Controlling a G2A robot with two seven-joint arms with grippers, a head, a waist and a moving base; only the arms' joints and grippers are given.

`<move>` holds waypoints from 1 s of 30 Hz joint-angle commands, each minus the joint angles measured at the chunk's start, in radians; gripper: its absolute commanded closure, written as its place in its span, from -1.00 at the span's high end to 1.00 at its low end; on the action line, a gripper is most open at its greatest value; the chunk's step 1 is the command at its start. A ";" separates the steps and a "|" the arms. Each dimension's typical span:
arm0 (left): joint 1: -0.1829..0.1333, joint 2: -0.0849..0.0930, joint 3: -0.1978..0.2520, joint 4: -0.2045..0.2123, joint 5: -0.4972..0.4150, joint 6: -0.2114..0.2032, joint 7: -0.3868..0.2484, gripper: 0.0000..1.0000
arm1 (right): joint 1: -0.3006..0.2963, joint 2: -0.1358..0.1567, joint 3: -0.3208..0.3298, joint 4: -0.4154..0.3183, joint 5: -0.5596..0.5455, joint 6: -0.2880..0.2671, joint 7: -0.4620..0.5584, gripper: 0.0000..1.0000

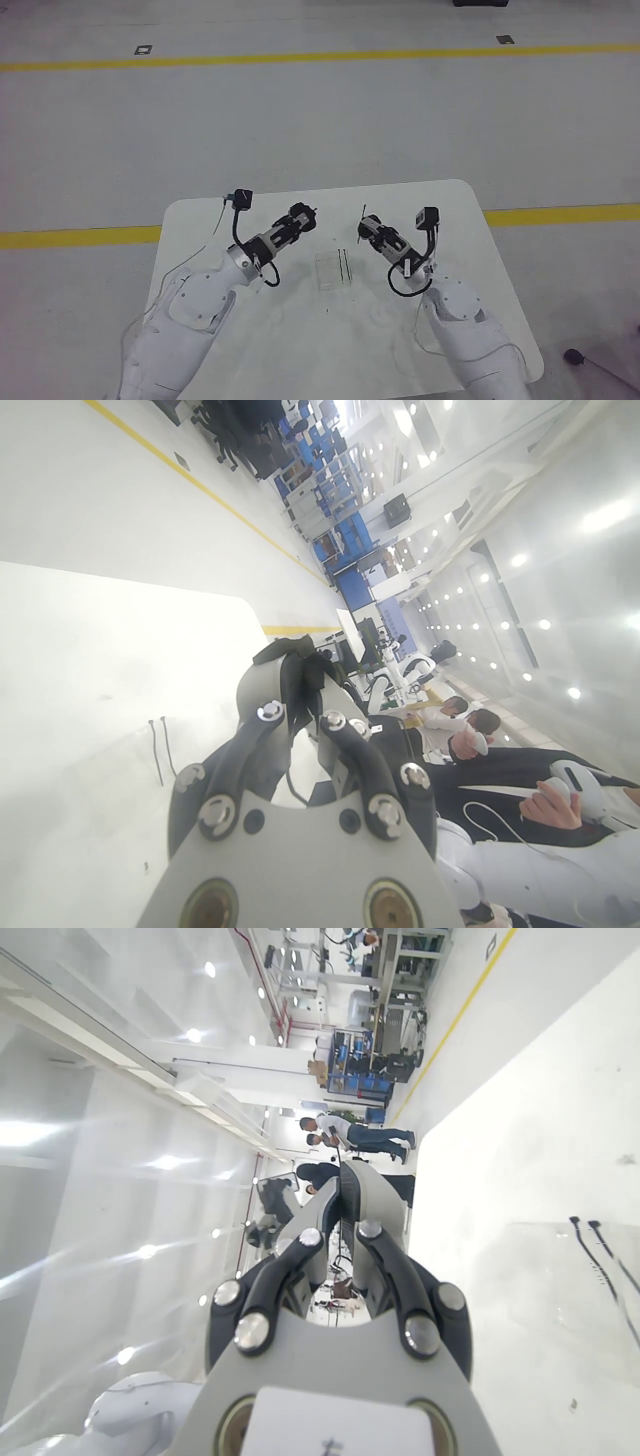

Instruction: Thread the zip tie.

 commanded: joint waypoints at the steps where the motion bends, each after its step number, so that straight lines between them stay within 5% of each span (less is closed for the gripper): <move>1: 0.007 0.001 0.008 -0.006 0.020 0.020 0.002 -1.00 | -0.019 -0.008 0.035 -0.044 0.009 0.000 0.005 -1.00; 9: 0.014 0.000 0.046 -0.016 0.080 0.128 0.041 -1.00 | -0.057 -0.055 0.118 -0.153 0.002 0.000 0.026 -1.00; 19: 0.012 0.000 0.051 -0.018 0.094 0.128 0.047 -1.00 | -0.056 -0.055 0.120 -0.157 -0.006 0.000 0.021 -1.00; 23: 0.020 -0.005 0.069 0.004 0.099 0.213 0.096 -1.00 | -0.046 -0.062 0.108 -0.201 -0.114 0.000 -0.091 -1.00; 30: 0.017 -0.013 0.109 -0.019 0.108 0.348 0.124 -1.00 | -0.038 -0.073 0.040 -0.276 -0.346 0.000 -0.268 -1.00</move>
